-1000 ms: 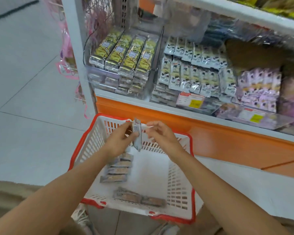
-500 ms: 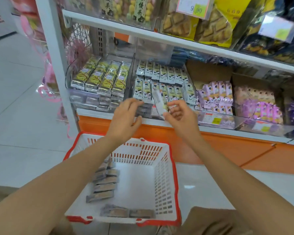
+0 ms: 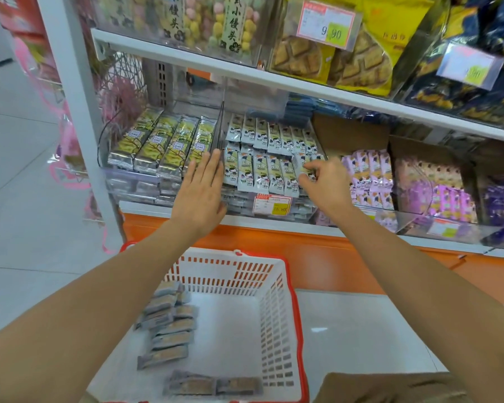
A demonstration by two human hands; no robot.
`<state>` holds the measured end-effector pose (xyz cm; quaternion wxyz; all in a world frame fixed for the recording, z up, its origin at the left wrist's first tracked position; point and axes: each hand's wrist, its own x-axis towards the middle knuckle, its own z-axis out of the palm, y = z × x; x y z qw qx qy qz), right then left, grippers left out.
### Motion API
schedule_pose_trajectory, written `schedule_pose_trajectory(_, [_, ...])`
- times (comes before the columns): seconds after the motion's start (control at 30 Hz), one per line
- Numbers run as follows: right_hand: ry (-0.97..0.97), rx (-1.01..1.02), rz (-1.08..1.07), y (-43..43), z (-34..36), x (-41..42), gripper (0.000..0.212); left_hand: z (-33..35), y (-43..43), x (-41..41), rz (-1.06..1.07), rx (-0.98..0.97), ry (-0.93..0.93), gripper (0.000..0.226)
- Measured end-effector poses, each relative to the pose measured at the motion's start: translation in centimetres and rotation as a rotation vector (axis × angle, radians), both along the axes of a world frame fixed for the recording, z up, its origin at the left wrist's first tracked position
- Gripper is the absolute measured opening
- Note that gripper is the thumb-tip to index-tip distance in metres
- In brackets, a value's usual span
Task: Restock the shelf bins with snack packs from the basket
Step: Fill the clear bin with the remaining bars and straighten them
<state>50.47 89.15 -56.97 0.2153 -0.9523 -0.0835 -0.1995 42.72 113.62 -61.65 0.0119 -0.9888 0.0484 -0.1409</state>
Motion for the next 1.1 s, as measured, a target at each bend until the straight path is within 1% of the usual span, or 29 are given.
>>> schedule_pose_trajectory(0.1, [-0.023,-0.019,0.004,0.0,-0.5,0.3,0.024,-0.5,0.0,0.2,-0.013,-0.006,0.001,0.086])
schedule_pose_trajectory(0.2, [-0.008,-0.034,0.023,-0.3,-0.5,0.3,0.027,-0.6,-0.1,0.2,-0.026,-0.033,-0.003,0.086])
schedule_pose_trajectory(0.27, [-0.009,-0.037,0.028,-0.4,-0.2,-0.2,0.031,-0.7,0.1,0.0,-0.063,-0.088,-0.033,0.084])
schedule_pose_trajectory(0.3, [-0.024,-0.014,0.033,-0.3,0.0,-0.7,0.034,-0.7,0.2,-0.2,-0.089,-0.114,-0.060,0.084])
schedule_pose_trajectory(0.37, [-0.079,0.093,0.089,0.6,0.2,-2.3,0.037,-0.9,0.7,-1.0,-0.140,-0.152,-0.122,0.082])
schedule_pose_trajectory(0.43, [-0.115,0.208,0.215,2.1,-0.1,-4.4,0.033,-1.6,1.4,-2.3,-0.197,-0.167,-0.157,0.079])
schedule_pose_trajectory(0.5, [-0.083,0.292,0.364,4.1,-1.2,-6.4,0.029,-2.6,2.2,-3.9,-0.247,-0.135,-0.179,0.076])
schedule_pose_trajectory(0.6, [0.052,0.354,0.489,7.3,-4.2,-8.6,0.026,-4.9,3.8,-6.2,-0.194,-0.109,-0.155,0.072])
schedule_pose_trajectory(0.77, [0.327,0.333,0.576,11.7,-11.8,-11.1,0.023,-10.4,8.0,-9.6,-0.050,-0.120,0.049,0.078])
schedule_pose_trajectory(0.87, [0.547,0.260,0.560,13.6,-16.5,-12.0,0.024,-13.2,10.5,-11.4,0.089,-0.111,0.192,0.078])
schedule_pose_trajectory(0.97, [0.735,0.218,0.529,15.0,-20.4,-12.4,0.024,-15.8,12.1,-12.7,0.199,-0.140,0.311,0.075])
schedule_pose_trajectory(1.03, [0.872,0.186,0.495,15.7,-22.5,-12.6,0.024,-17.6,13.1,-13.4,0.229,-0.169,0.371,0.074])
schedule_pose_trajectory(1.1, [1.003,0.157,0.461,16.3,-24.8,-12.7,0.024,-19.0,13.9,-13.8,0.215,-0.238,0.403,0.073])
